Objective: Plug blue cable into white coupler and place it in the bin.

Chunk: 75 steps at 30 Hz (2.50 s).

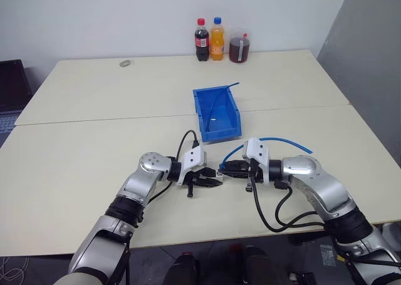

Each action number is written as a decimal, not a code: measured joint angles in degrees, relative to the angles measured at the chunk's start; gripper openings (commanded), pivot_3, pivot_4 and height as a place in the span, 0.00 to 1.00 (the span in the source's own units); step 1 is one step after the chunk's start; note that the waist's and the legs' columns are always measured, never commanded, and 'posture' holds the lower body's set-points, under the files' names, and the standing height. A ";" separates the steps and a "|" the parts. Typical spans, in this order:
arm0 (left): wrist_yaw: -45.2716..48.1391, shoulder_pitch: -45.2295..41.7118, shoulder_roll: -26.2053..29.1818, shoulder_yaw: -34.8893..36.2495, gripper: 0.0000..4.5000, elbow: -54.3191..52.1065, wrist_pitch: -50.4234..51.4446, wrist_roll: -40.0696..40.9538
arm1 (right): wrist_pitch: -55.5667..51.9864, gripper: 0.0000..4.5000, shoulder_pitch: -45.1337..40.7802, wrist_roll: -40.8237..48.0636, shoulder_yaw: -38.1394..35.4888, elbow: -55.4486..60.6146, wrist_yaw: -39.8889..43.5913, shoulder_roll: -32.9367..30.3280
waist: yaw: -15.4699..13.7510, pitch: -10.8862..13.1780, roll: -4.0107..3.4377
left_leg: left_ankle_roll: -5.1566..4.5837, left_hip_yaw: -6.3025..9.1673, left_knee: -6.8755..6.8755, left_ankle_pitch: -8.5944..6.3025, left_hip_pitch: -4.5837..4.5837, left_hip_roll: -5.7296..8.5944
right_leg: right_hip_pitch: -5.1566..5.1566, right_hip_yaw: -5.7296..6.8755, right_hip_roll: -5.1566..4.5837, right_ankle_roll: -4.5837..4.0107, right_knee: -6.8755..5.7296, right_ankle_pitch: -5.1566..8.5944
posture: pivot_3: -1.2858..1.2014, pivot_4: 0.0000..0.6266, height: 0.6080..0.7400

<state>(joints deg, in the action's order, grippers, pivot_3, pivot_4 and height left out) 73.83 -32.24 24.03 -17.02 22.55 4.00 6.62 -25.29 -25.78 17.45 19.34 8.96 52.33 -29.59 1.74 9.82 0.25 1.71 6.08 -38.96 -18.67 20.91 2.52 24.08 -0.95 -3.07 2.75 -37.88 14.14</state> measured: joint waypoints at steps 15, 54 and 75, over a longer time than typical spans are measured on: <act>-0.49 -0.05 0.06 -0.57 0.17 0.30 -2.00 -0.85 | 4.96 0.04 0.59 -5.72 2.18 -0.72 1.80 0.25 | 0.04 -0.02 0.02 | 0.03 0.00 -0.01 0.03 -0.06 0.00 | -0.02 -0.01 0.00 0.00 -0.07 0.00 | 0.52 0.24 1.00; -13.86 5.23 2.34 13.49 0.99 -23.01 16.49 10.05 | -34.04 0.04 -21.40 19.35 -27.28 -7.38 -15.44 10.84 | 0.26 -0.28 0.17 | 0.14 0.15 0.08 0.18 -0.09 -0.12 | 0.05 0.02 0.01 -0.15 -0.20 -0.10 | 0.52 0.24 1.00; -40.80 16.67 -2.61 21.72 1.00 -42.86 29.51 12.67 | -5.03 0.67 -45.24 -0.53 -22.48 -67.18 -13.53 13.84 | 0.14 -0.27 0.17 | 0.15 -0.06 0.11 0.20 -0.02 -0.03 | 0.10 -0.06 0.00 -0.31 -0.12 -0.19 | 0.52 0.24 1.00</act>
<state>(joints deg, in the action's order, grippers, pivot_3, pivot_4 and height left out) 33.03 -15.57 21.42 4.70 -20.31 33.51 19.30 -30.31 -71.01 16.92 -3.14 -58.22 38.81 -15.75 1.88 9.55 0.42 1.86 6.02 -38.85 -18.47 20.89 2.50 24.17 -1.01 -3.07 2.44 -37.99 13.95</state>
